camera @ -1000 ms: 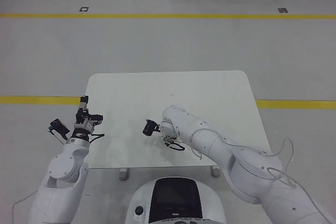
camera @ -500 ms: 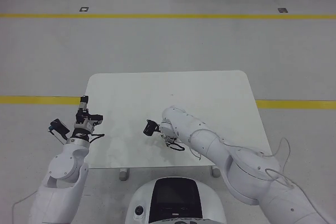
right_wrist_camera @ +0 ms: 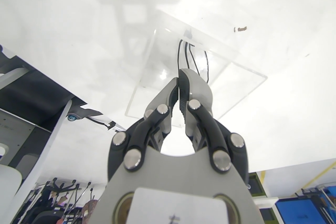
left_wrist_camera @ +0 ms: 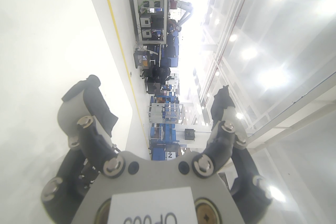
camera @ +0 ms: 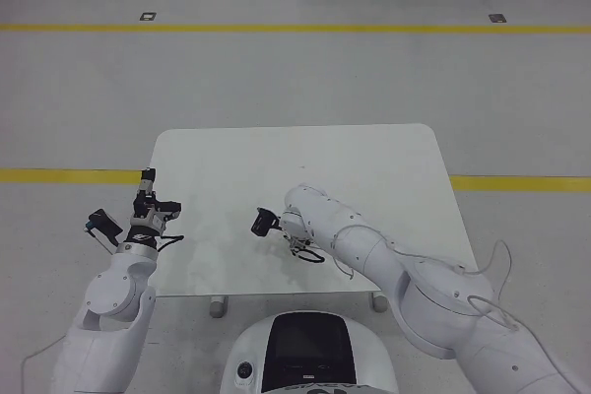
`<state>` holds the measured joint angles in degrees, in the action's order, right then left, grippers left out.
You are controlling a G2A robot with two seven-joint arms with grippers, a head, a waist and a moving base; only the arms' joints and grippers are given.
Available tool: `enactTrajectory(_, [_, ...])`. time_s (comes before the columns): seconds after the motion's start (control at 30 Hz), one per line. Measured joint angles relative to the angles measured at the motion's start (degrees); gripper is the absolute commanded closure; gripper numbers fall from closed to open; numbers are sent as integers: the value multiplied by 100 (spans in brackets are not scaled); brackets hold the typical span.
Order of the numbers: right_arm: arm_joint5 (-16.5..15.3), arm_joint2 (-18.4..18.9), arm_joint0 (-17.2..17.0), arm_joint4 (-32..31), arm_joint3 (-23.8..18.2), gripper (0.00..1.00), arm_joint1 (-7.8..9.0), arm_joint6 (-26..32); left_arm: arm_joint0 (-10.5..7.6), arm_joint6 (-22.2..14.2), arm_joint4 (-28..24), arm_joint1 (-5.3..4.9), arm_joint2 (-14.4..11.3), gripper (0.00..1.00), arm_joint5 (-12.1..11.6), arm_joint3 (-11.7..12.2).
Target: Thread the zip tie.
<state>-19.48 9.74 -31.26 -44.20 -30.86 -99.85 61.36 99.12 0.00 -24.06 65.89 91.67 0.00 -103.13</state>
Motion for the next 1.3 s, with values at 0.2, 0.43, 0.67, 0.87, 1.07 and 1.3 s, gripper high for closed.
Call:
enactTrajectory(0.2, [0,0,11,95,-151,100,43,80,0,0,0,0,0,0,0,0])
enactTrajectory(0.43, [0,0,83,422,-522,100,209,350,0,0,0,0,0,0,0,0])
enactTrajectory(0.67, [0,0,141,632,-874,100,402,516,0,0,0,0,0,0,0,0])
enactTrajectory(0.87, [0,0,230,891,-1192,100,611,434,0,0,0,0,0,0,0,0])
enactTrajectory(1.07, [0,0,279,941,-1486,100,786,364,0,0,0,0,0,0,0,0])
enactTrajectory(1.3, [0,0,277,940,-1480,100,783,367,0,0,0,0,0,0,0,0])
